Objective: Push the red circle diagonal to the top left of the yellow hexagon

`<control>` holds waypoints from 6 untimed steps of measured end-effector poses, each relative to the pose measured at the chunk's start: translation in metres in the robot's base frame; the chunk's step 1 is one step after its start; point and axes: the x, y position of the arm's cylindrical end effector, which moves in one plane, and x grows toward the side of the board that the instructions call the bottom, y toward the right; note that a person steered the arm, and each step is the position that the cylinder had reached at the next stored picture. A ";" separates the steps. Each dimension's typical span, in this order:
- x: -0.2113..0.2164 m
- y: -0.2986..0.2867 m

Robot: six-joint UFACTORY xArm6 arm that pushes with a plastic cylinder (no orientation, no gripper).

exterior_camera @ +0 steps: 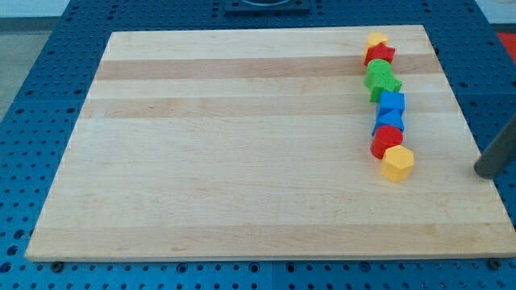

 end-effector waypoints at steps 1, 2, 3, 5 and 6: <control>-0.028 -0.003; -0.031 -0.034; -0.031 -0.076; -0.041 -0.147; -0.042 -0.196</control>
